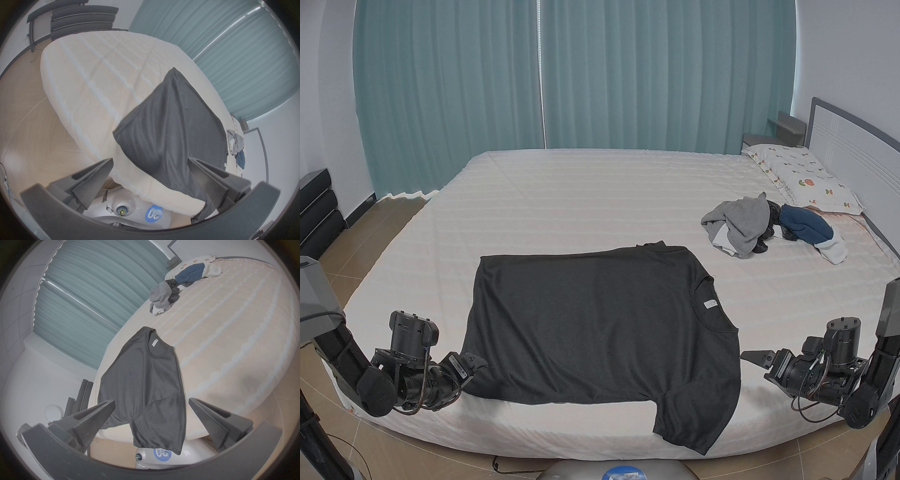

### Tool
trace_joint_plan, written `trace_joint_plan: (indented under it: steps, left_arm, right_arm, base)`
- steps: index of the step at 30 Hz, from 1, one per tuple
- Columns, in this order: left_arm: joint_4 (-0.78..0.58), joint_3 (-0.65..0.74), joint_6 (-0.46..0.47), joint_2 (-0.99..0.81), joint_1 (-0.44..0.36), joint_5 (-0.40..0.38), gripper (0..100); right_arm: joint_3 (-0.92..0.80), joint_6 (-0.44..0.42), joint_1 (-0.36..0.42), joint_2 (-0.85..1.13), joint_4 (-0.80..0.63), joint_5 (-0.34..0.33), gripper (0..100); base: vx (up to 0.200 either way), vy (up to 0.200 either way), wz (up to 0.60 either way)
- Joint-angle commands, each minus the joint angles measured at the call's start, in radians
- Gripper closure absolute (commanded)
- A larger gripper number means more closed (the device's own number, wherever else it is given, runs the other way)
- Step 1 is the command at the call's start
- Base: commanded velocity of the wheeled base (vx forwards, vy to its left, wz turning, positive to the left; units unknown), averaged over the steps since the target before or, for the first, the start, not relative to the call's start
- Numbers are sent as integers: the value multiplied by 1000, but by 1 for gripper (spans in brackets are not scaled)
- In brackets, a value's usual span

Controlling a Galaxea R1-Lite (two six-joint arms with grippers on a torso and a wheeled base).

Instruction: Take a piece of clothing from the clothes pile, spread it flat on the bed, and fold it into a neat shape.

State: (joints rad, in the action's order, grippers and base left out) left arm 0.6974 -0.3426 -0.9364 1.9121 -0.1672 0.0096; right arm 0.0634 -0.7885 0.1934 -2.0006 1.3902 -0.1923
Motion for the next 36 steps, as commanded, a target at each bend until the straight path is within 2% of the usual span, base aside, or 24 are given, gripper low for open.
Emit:
trace_joint_plan:
  steps: [1, 14, 15, 23, 29, 36]
  left_arm:
    - [4, -36, 1, 94, 71, -2, 0]
    - [122, -59, 1, 205, 98, -7, 0]
    - [126, -61, 1, 217, 98, -7, 100]
    - [122, -61, 7, 237, 117, -5, 100]
    - [114, -7, 111, 177, 141, -2, 100]
    - [48, 30, 189, 81, 150, 6, 100]
  right_arm:
    - [-2, -3, 4, -9, 0, -1, 0]
    - [-5, -3, 4, -12, 0, -2, 0]
    - [-5, -3, 4, -15, 0, -2, 0]
    - [-4, -3, 4, -47, 1, -2, 0]
    - [-11, -1, 11, -52, -2, -2, 0]
    - [-43, 8, 83, -107, 0, -4, 0]
  base:
    - [0, 0, 0]
    - [0, 0, 0]
    - [0, 0, 0]
    - [0, 0, 0]
    - [0, 0, 0]
    - [0, 0, 0]
